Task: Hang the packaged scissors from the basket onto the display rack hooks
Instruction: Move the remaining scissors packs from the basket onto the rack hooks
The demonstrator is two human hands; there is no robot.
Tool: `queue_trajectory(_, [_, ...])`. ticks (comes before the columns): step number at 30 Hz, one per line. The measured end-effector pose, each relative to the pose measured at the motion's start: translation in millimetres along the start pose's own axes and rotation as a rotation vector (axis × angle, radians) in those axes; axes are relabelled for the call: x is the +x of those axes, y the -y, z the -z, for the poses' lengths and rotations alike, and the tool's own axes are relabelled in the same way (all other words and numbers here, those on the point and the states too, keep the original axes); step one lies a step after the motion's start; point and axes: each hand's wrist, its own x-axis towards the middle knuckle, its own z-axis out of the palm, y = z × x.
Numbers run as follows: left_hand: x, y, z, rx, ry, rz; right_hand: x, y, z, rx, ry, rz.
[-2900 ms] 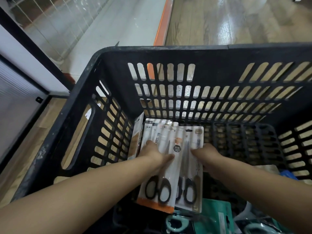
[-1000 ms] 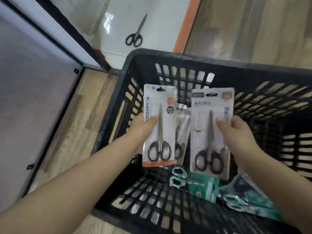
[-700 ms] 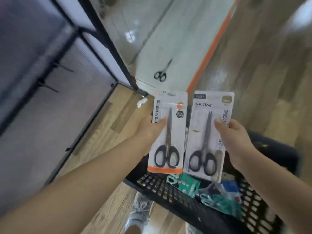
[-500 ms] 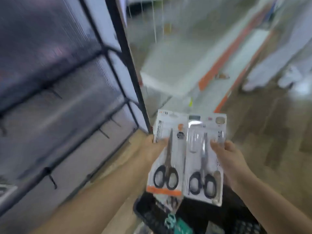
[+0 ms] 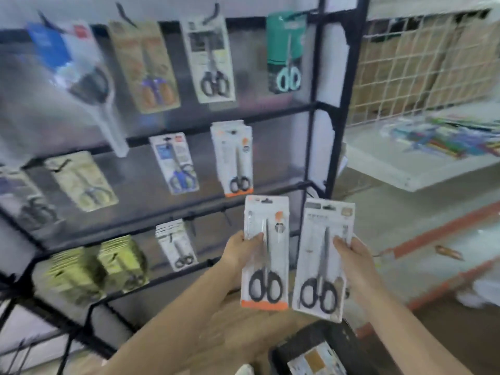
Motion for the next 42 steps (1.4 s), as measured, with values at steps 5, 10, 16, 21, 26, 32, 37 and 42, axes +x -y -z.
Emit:
queue_trajectory(5, [-12,47,64,-0.136,-0.200,0.137,-17,-39,-51,0.000,0.155,-0.180])
queue_trajectory(10, [-33,39,86,-0.271,-0.279,0.164,-11,-45,-77,-0.037,0.224,-0.196])
queue_trajectory(16, [3,3,89,-0.282,-0.265,0.110,23,-10,-84,-0.102,0.184,-0.113])
queue_trajectory(21, [41,-44,74,-0.221,-0.214,-0.019,57,33,-91,-0.107,0.108,-0.020])
queue_trajectory(26, [73,-86,58,-0.185,-0.142,-0.107,86,73,-99,-0.094,0.066,0.082])
queue_trajectory(32, [101,-122,41,-0.140,-0.121,-0.180,110,92,-100,-0.045,0.016,0.107])
queue_trajectory(37, [120,-132,35,-0.076,-0.132,-0.172,122,96,-99,-0.011,0.015,0.100])
queue_trajectory(42, [140,-125,36,-0.082,-0.142,-0.137,131,96,-105,-0.015,0.022,0.075])
